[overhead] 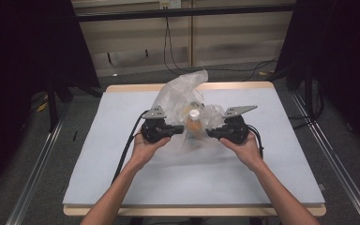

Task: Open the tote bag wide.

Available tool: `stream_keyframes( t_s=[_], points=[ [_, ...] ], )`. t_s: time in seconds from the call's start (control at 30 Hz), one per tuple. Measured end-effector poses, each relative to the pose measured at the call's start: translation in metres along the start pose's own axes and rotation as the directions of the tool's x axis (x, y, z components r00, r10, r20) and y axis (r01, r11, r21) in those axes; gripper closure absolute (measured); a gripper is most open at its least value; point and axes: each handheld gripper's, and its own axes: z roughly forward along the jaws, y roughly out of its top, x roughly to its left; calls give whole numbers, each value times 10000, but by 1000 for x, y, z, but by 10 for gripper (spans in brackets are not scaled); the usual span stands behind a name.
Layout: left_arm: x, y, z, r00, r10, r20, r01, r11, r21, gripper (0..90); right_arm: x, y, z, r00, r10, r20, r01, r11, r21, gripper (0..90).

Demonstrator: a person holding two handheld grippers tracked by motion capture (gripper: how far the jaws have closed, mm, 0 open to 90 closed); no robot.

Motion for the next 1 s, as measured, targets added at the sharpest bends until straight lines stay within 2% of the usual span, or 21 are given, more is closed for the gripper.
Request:
stream_keyframes(
  t_s=[0.1, 0.17, 0.23, 0.3, 0.4, 0.43, 0.57, 0.63, 0.67, 0.7, 0.73, 0.77, 0.87, 0.93, 0.97, 1.0],
  points=[
    [3, -6, 3, 10000, -65, -70, 67, 9998, 205, 900, -4, -10, 5, 9997, 239, -10, -239, 9995, 193, 900],
    [8, -16, 9, 9997, -182, -190, 194, 9978, 637, 900, -4, -17, 10, 9995, 289, -104, -283, 9985, 468, 900],
    [13, -23, 11, 9983, -408, -426, 445, 9949, 902, 900, -5, -23, 14, 9994, 320, -124, -312, 9976, 622, 900],
    [18, -29, 13, 9973, -555, -484, 601, 9934, 980, 900, -7, -28, 18, 9989, 443, -151, -430, 9962, 753, 900],
    [23, -34, 13, 9944, -895, -566, 941, 9920, 846, 900, -12, -35, 24, 9978, 643, -182, -625, 9941, 882, 900],
    [23, -34, 13, 9944, -895, -566, 941, 9920, 846, 900, -13, -37, 25, 9974, 696, -205, -675, 9935, 919, 900],
    [24, -34, 9, 9946, -1011, -225, 1021, 9935, 502, 900, -11, -42, 30, 9975, 657, -276, -621, 9911, 1175, 900],
    [20, -30, 5, 9941, -1086, 75, 1085, 9940, 142, 900, -10, -42, 31, 9981, 577, -234, -542, 9902, 1284, 900],
    [18, -27, 2, 9946, -1015, 231, 1016, 9948, -70, 900, -10, -42, 30, 9978, 612, -265, -575, 9908, 1229, 900],
    [18, -27, 2, 9946, -1015, 231, 1016, 9948, -70, 900, -10, -40, 28, 9975, 633, -301, -599, 9930, 1022, 900],
    [12, -19, -4, 9955, -801, 506, 828, 9951, -538, 900, -11, -37, 23, 9966, 723, -402, -692, 9949, 736, 900],
    [9, -14, -6, 9956, -732, 591, 772, 9947, -682, 900, -10, -34, 19, 9957, 799, -476, -775, 9958, 497, 900],
    [3, -4, -7, 9963, -356, 786, 423, 9955, -852, 900, -7, -25, 6, 9962, 732, -479, -734, 9973, -23, 900],
    [0, -3, -3, 9984, -137, 551, 163, 9987, -480, 900, -4, -22, 1, 9963, 702, -499, -718, 9970, -299, 900],
    [0, -5, 1, 9994, 48, 339, -48, 10000, -13, 900, -3, -21, 1, 9964, 661, -523, -679, 9971, -337, 900],
    [0, -8, 6, 9993, 21, 376, -34, 9994, 343, 900, -2, -20, 1, 9967, 614, -528, -632, 9975, -312, 900]
  ],
)
